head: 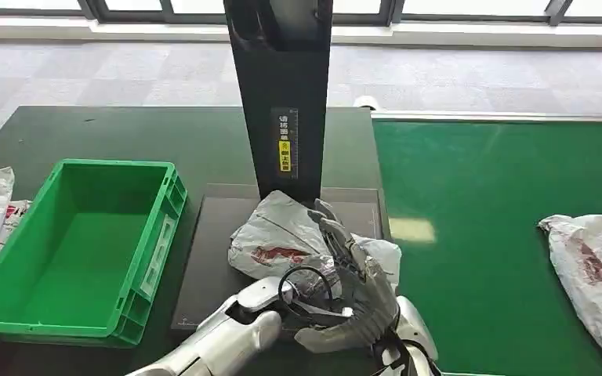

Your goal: Moved the parcel from conveyor to table for the left to box.

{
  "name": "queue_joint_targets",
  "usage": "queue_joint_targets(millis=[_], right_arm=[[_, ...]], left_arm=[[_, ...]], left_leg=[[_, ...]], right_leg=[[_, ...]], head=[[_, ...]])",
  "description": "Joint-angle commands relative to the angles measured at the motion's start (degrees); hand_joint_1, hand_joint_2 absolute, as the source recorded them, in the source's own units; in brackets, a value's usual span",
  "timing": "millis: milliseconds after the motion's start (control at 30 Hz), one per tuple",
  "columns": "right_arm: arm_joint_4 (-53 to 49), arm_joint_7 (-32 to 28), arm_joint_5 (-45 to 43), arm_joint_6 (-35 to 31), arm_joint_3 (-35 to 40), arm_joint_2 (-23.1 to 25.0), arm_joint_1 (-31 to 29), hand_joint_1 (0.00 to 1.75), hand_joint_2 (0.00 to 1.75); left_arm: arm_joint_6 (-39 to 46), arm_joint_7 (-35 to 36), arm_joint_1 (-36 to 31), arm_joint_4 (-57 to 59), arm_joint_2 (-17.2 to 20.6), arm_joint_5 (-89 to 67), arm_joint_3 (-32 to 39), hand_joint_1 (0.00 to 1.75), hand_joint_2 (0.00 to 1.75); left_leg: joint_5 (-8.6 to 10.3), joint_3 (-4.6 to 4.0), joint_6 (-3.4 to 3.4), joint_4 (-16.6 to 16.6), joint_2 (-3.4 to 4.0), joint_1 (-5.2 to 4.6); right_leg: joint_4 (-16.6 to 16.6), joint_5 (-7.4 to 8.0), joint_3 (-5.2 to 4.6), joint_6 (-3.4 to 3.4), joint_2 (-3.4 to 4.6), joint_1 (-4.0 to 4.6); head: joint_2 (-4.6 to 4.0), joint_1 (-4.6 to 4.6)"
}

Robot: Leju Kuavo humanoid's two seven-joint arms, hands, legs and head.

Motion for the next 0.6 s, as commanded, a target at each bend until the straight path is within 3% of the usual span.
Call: queue_joint_targets(millis=[33,433,600], right_arm=[[0.7,0.2,0.4,0.6,-2.0,1.1,-1.9,0.00,1.75],[2.2,-0.5,-0.3,-0.4,-0.4,-0.1,-2.0,0.00,1.75],[-0.3,0.2,-0.6,-3.8,0.5,-2.2,1.1,0.00,1.75]], left_arm=[[2.3,1.5,-1.3,-2.3,2.8,0.7,2.2,1.75,1.75],[7.6,1.7,0.8,-6.8,4.0,0.8,5.6,1.75,1.75],[17.9,4.0,8.4,-28.4,9.3,-0.5,10.4,1.75,1.75]], left_leg=[[0.05,-0.07,-0.08,-0.1,0.19,0.01],[0.08,-0.04,-0.08,-0.1,0.21,0.02],[0.04,-0.03,-0.08,-0.1,0.21,0.04]], right_leg=[[-0.1,0.10,-0.13,-0.04,0.14,0.01],[-0.1,0.14,-0.09,-0.04,0.15,0.02],[-0.1,0.10,-0.09,-0.04,0.17,0.04]], head=[[0.00,0.00],[0.00,0.00],[0.00,0.00]])
